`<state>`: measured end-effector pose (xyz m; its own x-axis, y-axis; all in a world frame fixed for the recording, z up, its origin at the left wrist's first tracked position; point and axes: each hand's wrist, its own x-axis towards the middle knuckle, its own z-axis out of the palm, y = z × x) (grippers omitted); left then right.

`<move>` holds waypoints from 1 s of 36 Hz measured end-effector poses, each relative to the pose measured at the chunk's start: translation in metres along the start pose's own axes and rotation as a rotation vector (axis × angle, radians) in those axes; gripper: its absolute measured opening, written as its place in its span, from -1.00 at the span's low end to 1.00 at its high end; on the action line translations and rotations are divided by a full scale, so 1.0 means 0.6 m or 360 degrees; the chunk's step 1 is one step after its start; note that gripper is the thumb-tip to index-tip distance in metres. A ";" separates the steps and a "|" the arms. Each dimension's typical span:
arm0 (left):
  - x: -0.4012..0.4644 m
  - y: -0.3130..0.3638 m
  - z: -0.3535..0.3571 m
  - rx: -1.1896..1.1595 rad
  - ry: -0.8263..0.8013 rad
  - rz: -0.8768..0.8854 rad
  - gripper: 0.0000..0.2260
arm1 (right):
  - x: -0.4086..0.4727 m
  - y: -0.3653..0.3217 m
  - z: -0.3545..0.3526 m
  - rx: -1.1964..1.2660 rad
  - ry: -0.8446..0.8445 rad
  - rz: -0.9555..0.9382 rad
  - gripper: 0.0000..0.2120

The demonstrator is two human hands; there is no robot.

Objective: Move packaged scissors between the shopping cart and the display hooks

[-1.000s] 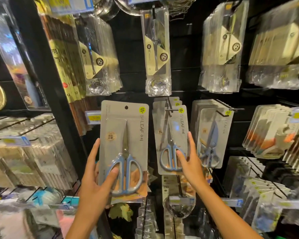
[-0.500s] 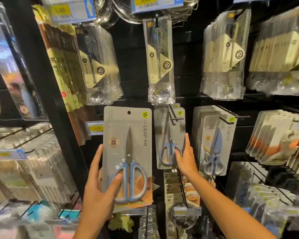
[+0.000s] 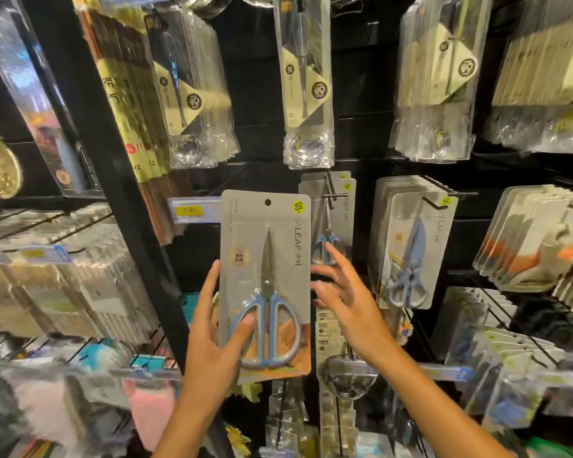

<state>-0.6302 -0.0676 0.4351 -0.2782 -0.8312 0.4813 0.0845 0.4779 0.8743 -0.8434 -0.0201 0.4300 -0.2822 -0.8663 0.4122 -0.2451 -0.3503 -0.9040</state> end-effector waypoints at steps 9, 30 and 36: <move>-0.024 -0.024 0.022 -0.0113 -0.0182 -0.0110 -0.28 | -0.036 -0.006 -0.008 -0.0051 0.0140 -0.0018 -0.39; 0.040 -0.050 0.084 -0.0044 -0.0693 -0.0259 -0.18 | -0.034 0.010 -0.098 -0.0171 0.0425 -0.0001 -0.44; 0.045 -0.055 0.097 -0.0061 -0.0704 -0.0276 -0.18 | -0.026 0.015 -0.109 -0.0193 0.0421 0.0027 -0.49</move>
<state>-0.6961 -0.0897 0.4156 -0.6711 -0.6933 0.2624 0.0337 0.3251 0.9451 -0.9018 0.0135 0.4228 -0.5155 -0.7429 0.4269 -0.3428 -0.2779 -0.8974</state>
